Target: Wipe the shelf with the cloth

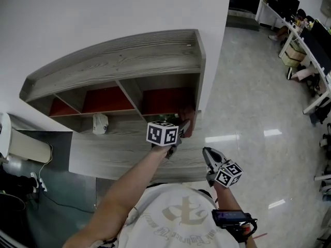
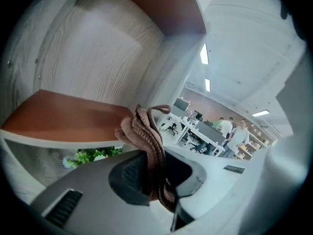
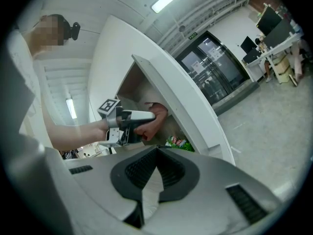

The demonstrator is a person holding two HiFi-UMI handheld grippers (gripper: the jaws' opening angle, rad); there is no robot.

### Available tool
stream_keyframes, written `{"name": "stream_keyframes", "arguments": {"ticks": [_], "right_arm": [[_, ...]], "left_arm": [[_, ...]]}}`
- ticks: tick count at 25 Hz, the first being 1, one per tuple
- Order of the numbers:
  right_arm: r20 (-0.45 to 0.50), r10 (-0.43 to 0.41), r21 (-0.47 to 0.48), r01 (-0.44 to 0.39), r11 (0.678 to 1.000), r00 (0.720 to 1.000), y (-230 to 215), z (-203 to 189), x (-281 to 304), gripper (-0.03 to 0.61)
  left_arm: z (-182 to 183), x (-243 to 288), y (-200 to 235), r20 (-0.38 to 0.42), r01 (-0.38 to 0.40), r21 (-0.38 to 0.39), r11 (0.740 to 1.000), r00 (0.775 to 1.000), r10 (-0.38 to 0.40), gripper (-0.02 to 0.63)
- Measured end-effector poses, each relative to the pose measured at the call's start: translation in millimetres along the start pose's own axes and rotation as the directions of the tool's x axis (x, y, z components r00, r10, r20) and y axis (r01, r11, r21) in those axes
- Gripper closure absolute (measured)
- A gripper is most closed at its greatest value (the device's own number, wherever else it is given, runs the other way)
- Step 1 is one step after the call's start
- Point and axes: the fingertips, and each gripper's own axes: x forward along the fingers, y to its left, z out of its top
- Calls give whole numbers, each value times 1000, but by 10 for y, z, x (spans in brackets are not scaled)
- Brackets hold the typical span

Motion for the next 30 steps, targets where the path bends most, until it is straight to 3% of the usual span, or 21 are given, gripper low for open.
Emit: {"name": "stream_keyframes", "arguments": {"ticks": [8, 15, 30], "right_arm": [[7, 19, -38, -18, 999, 1000, 206, 32, 132, 574], [-24, 70, -115, -72, 991, 997, 470, 35, 292, 575], [-122, 144, -219, -168, 961, 982, 791, -42, 573, 575]], "left_arm": [[-448, -497, 68, 89, 0, 72, 997, 996, -7, 546], [-716, -1018, 227, 169, -58, 119, 991, 985, 37, 546], [-1140, -1903, 685, 269, -229, 35, 973, 939, 212, 546]]}}
